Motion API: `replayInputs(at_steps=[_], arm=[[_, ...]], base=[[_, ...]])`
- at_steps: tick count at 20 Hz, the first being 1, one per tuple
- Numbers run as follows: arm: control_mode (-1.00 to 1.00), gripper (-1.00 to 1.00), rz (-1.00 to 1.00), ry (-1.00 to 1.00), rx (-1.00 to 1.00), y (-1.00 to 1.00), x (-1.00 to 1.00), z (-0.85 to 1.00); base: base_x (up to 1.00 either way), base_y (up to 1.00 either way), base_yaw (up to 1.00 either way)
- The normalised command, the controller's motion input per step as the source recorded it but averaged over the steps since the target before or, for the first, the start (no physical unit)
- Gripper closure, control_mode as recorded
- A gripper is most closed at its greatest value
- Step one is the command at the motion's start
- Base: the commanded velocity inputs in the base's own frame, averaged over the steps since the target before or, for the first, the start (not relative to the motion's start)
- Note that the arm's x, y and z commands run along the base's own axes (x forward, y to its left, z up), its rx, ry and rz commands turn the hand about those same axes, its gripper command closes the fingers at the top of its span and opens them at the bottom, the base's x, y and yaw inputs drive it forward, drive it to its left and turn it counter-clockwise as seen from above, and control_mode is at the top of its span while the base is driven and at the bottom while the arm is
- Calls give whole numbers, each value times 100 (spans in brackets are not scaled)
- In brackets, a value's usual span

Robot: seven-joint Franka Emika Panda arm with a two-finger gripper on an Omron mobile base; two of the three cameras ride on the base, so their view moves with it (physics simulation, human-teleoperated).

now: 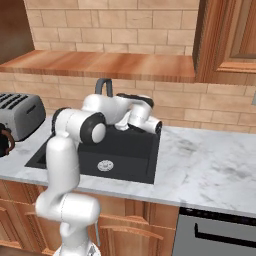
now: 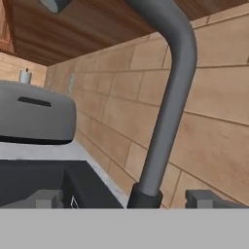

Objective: Turn on the sink faucet and place the jug under the water for a few seconds to fill it up.

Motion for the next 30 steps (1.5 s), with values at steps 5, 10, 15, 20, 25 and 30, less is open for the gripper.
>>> replayInputs(at_steps=[5,10,15,20,25,30], arm=[[-100,-100,0,2,0,32,34,-6],[-100,-100,1,0,0,4,35,-7],[-100,-100,0,0,3,-17,25,-12],[-100,-100,0,0,5,-24,20,-17],[-100,-100,0,0,3,-6,33,-25],[-100,-100,0,1,1,3,38,-11]], base=[[0,0,0],[0,0,0],[0,0,0],[0,0,0],[0,0,0],[0,0,0]])
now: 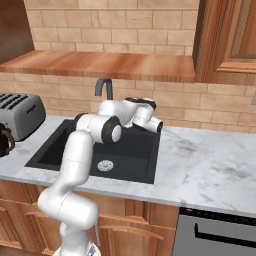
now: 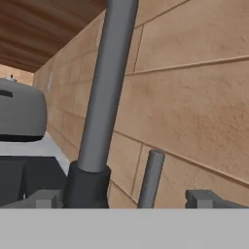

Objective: Turn on the sink faucet and place the jug under the water for a few seconds to fill it up.

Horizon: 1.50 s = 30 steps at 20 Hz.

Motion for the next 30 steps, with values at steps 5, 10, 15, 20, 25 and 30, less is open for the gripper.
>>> replayInputs(at_steps=[5,10,15,20,25,30], arm=[[-100,-100,0,5,2,3,32,-1],[-100,-100,0,7,1,9,31,-2],[-100,-100,0,7,0,32,23,-4],[-100,-100,0,5,0,22,3,-7],[-100,100,0,3,0,14,0,-11],[-100,100,-1,0,0,0,0,-2]], base=[[0,0,0],[0,0,0],[0,0,0],[0,0,0],[0,0,0],[0,0,0]])
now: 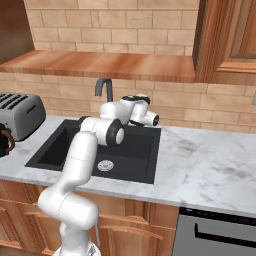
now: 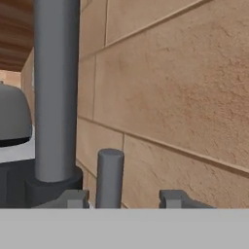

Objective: Turn on the sink faucet and place the jug under the water for a few seconds to fill it up.

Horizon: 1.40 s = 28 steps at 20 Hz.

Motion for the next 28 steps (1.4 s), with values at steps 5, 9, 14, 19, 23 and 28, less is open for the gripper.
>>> replayInputs(at_steps=[5,9,14,19,23,28], arm=[[-100,100,-14,2,1,-6,0,-2],[-100,100,-31,14,13,-58,3,-7],[-100,100,-31,17,16,-71,0,-12],[-100,100,-20,24,24,-100,4,-33],[-100,100,-17,26,27,-100,7,-49],[-100,100,-11,24,25,-99,7,-49]], base=[[0,0,0],[0,0,0],[0,0,0],[0,0,0],[0,0,0],[0,0,0]])
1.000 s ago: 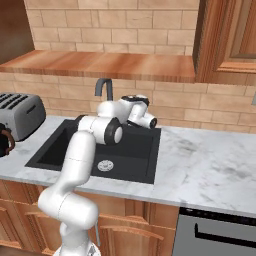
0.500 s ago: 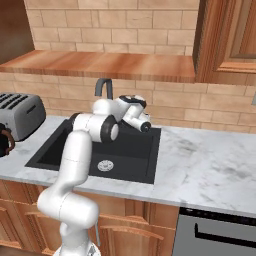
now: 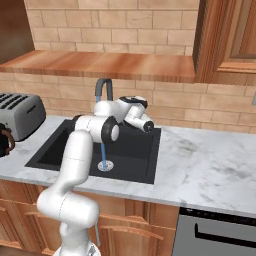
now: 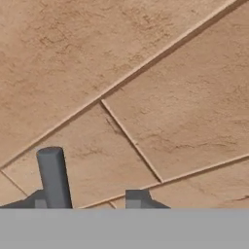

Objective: Turn on the sink faucet and place the jug under the water for a few seconds to fill it up.

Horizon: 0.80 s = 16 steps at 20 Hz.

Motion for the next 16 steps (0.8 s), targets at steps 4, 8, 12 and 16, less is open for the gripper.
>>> replayInputs(at_steps=[4,8,12,16], arm=[[-100,100,-6,22,18,-77,0,-52],[-100,-100,0,10,2,-26,-5,-57],[-100,-100,-2,0,5,-43,-41,-39],[-100,-100,-5,-4,2,-58,-86,0]], base=[[0,0,0],[0,0,0],[0,0,0],[0,0,0]])
